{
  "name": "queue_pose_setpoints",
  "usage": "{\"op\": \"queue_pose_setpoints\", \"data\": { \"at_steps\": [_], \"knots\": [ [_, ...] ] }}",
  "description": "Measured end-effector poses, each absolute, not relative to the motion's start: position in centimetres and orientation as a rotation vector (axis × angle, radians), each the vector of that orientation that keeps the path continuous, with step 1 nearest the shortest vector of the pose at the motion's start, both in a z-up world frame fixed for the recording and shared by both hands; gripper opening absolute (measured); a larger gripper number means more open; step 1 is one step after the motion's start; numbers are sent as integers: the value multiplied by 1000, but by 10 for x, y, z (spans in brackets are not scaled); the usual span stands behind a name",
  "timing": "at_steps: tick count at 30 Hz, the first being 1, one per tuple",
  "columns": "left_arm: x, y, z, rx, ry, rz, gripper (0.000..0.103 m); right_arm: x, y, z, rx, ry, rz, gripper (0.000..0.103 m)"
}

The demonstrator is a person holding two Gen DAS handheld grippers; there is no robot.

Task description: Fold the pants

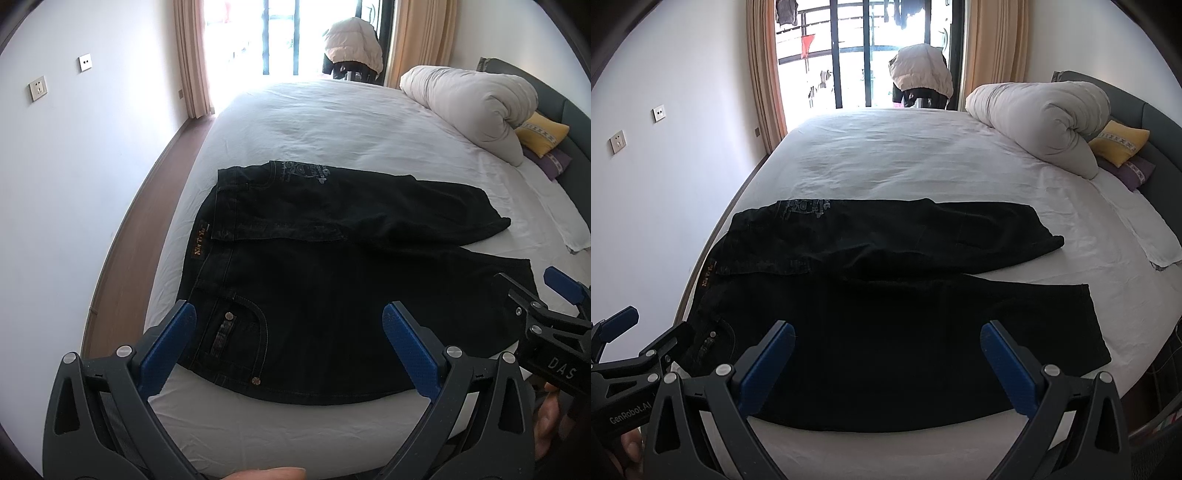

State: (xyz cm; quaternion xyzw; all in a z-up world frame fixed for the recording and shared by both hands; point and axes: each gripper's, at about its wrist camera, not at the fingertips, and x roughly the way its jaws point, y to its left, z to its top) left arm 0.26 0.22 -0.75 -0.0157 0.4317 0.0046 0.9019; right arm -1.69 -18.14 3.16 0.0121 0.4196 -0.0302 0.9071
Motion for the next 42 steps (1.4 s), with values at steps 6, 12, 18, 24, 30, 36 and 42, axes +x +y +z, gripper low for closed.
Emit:
{"op": "queue_pose_setpoints", "data": {
  "at_steps": [6, 12, 18, 24, 30, 36, 42],
  "knots": [
    [3, 4, -10, -33, 895, 11, 103, -15, -181, 30, 24, 876, -60, 103],
    [3, 4, -10, -33, 896, 11, 103, -15, -180, 28, 24, 880, -60, 103],
    [2, 6, -14, -32, 897, 11, 103, -16, -178, 26, 24, 884, -59, 103],
    [3, 6, -14, -32, 898, 11, 103, -16, -177, 23, 24, 885, -59, 103],
    [2, 7, -17, -32, 900, 12, 103, -16, -177, 23, 25, 886, -58, 103],
    [2, 8, -21, -32, 907, 11, 103, -17, -175, 18, 24, 892, -56, 103],
    [4, 6, -24, -29, 915, 11, 103, -14, -176, 18, 26, 905, -55, 103]
  ]
}}
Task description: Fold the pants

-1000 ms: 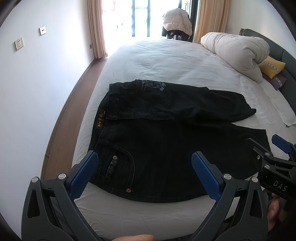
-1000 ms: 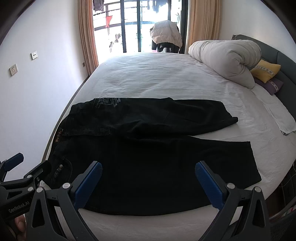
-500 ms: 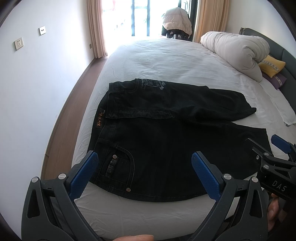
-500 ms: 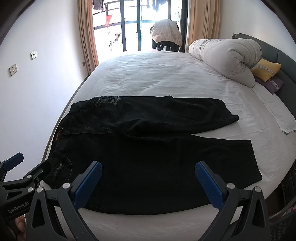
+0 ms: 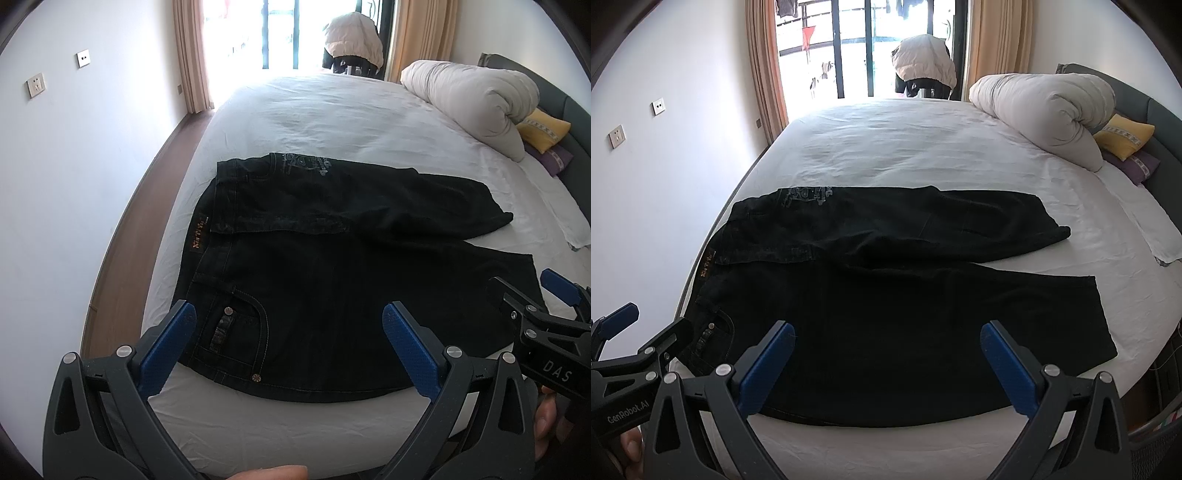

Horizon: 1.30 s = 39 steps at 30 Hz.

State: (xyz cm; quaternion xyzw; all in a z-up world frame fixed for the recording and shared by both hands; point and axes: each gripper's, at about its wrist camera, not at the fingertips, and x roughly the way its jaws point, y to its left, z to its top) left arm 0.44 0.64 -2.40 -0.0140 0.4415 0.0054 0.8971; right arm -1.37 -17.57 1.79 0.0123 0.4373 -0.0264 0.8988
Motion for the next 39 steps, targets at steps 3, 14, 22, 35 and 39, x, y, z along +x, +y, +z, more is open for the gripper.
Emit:
{"op": "queue_pose_setpoints", "data": {
  "at_steps": [3, 14, 22, 35, 39],
  "knots": [
    [7, 5, -25, -20, 917, 15, 103, -12, -175, 17, 24, 911, -53, 103],
    [45, 12, -38, 26, 890, -41, 103, 6, -182, 0, 36, 943, 17, 103],
    [185, 31, -47, 156, 893, -211, 103, 46, -204, -13, 36, 904, 181, 103],
    [413, 29, -136, 498, 1199, -574, 101, 123, -231, -55, 43, 959, 423, 85],
    [435, 33, -162, 455, 1294, -646, 74, 140, -233, -70, 56, 994, 440, 83]
  ]
}}
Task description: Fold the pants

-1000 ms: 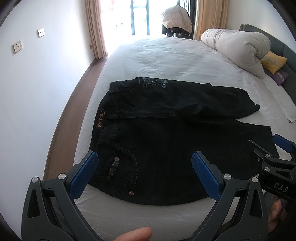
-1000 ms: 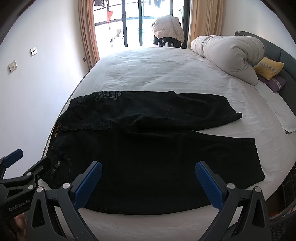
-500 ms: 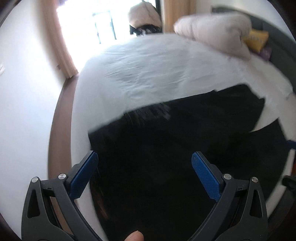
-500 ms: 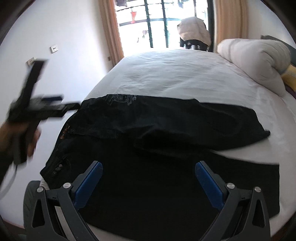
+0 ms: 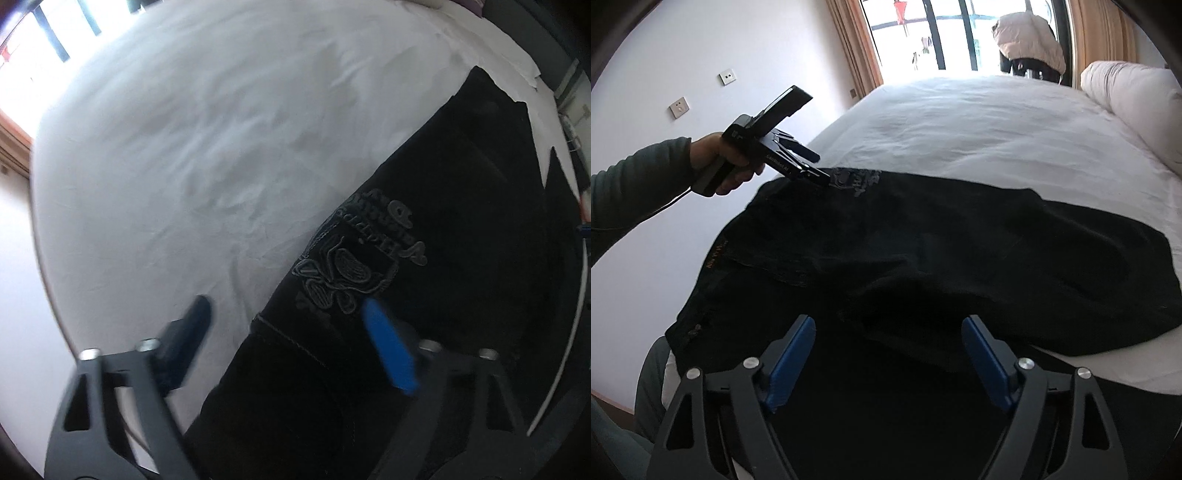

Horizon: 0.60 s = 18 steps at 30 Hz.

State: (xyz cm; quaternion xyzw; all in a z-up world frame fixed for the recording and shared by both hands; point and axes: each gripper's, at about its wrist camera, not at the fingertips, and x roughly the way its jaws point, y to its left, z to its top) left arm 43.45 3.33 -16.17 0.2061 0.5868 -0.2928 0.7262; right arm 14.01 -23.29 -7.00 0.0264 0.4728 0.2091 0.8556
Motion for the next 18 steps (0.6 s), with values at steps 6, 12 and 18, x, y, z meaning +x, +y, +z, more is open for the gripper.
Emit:
{"op": "queue_pose_setpoints", "data": {
  "at_steps": [6, 12, 18],
  "knots": [
    [456, 41, -177, 370, 1371, -686, 71, 154, -230, -77, 51, 1014, 454, 81],
    [457, 35, -179, 400, 1413, -692, 46, 163, -225, -79, 46, 1019, 472, 81],
    [447, 28, -169, 436, 1372, -686, 12, 181, -225, -75, 22, 992, 491, 80]
  ]
}}
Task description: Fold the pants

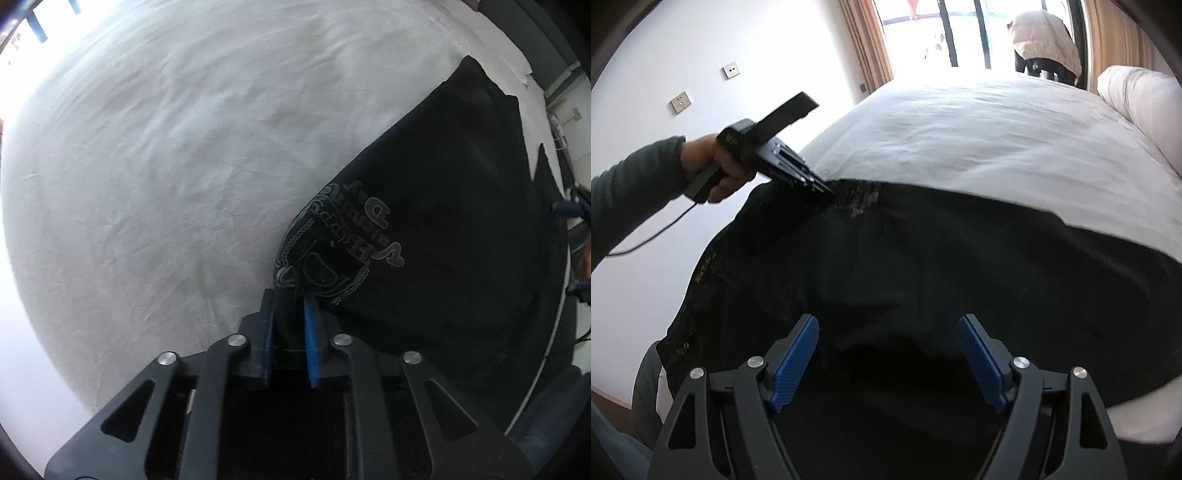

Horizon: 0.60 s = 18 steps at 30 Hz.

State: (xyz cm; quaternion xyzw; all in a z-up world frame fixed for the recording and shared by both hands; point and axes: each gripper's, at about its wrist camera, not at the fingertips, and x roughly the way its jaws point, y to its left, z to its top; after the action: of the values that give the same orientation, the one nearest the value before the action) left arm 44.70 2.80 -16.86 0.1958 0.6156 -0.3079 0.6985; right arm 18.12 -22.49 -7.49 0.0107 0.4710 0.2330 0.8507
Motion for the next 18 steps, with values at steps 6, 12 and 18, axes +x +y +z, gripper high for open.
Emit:
{"op": "queue_pose_setpoints", "data": {
  "at_steps": [6, 12, 18],
  "knots": [
    [420, 31, -138, 465, 1185, -614, 11, 228, -222, -67, -91, 972, 497, 76],
    [383, 20, -130, 537, 1036, -566, 8, 300, -206, -64, -239, 979, 550, 62],
    [362, 16, -120, 562, 966, -568, 7, 353, -181, -79, -352, 1051, 633, 56]
  ]
}}
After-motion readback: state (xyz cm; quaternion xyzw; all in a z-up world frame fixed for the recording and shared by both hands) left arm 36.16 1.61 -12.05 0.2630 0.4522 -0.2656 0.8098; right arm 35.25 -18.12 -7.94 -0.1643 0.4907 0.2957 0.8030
